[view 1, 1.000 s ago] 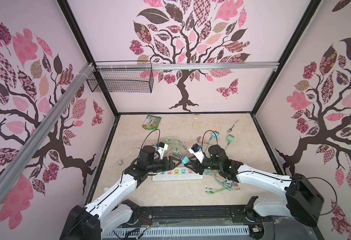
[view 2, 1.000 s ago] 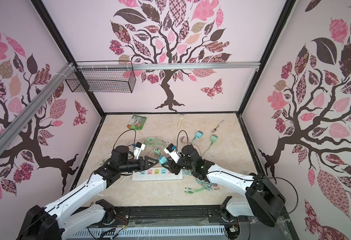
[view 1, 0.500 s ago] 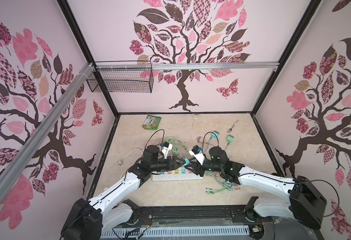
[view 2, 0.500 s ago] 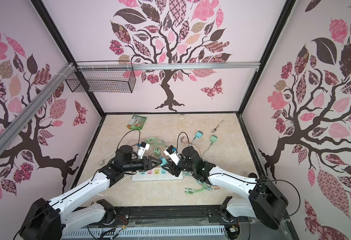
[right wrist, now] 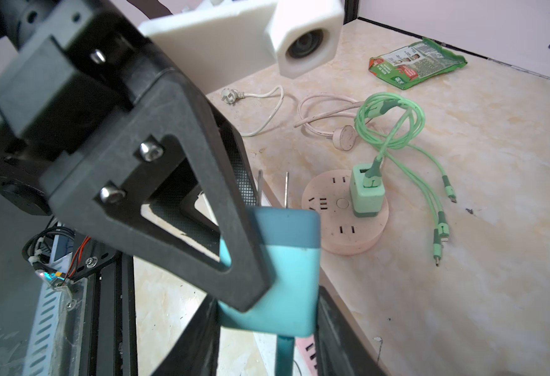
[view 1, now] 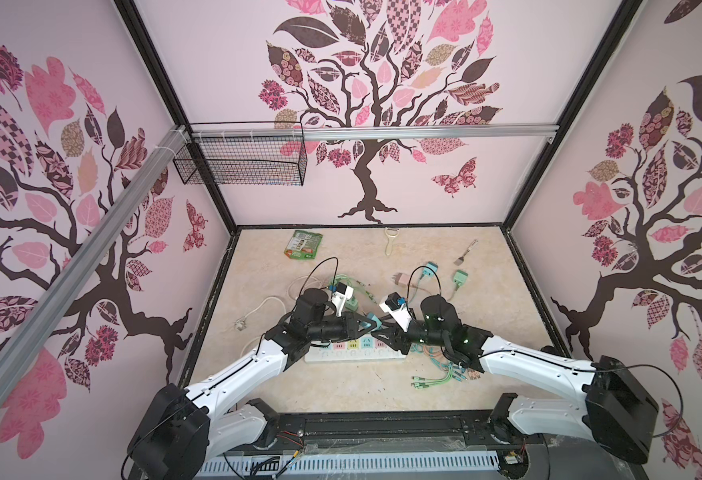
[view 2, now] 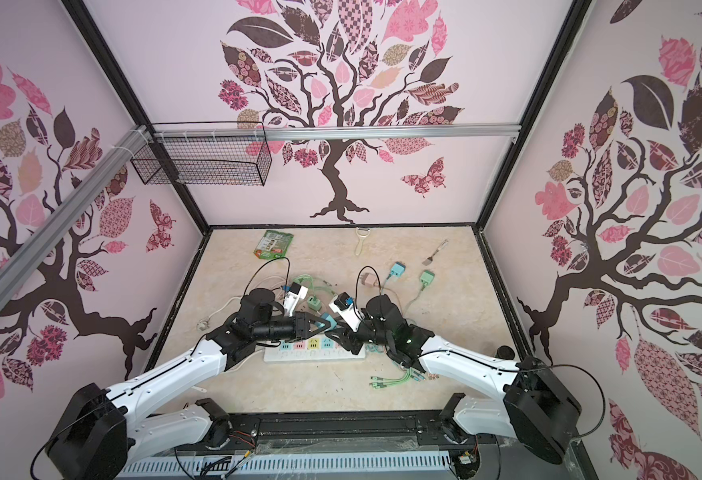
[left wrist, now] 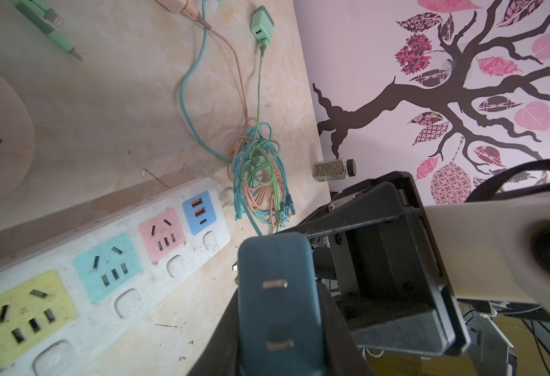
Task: Insert the plug
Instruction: 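Lift the teal charger with the right gripper while the left gripper moves to grasp it, then hold the teal charger with both grippers and raise it above the power strip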
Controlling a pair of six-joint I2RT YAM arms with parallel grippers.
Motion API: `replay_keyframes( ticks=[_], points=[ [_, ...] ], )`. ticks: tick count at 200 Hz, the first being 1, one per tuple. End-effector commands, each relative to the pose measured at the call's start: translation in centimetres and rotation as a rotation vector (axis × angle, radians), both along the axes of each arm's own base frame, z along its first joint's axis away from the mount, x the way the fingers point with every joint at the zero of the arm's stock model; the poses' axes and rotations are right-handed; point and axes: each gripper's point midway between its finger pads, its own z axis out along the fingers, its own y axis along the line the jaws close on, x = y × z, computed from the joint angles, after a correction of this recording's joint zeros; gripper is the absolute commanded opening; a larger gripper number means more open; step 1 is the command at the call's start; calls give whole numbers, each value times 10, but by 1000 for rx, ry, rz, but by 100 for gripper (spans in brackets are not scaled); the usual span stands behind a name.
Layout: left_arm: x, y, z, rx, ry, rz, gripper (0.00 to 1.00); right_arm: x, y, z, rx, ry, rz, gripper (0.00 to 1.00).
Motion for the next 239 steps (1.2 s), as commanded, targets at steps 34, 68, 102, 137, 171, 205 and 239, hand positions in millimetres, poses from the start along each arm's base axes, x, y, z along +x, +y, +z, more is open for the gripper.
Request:
replay_keyframes(
  ticks=[34,68,102,137,171,205,239],
  points=[
    [12,-5,20,-16,-75,7,12,-2,-3,17,60,-20,-19,44],
    [15,-6,26,-16,-103,7,7,-6,-19,31,163,21,-112,52],
    [22,-10,27,-19,-124,1,3,-25,-37,50,341,102,-133,66],
    [29,-19,38,-66,-162,0,0,-36,-58,70,528,143,-178,68],
    [24,-37,63,-120,-271,-31,0,-43,-62,81,654,187,-150,63],
    [8,-59,88,-169,-377,-71,0,-43,-63,90,774,226,-128,58],
    [6,-66,106,-227,-423,-71,0,-45,-68,98,867,258,-108,58]
  ],
)
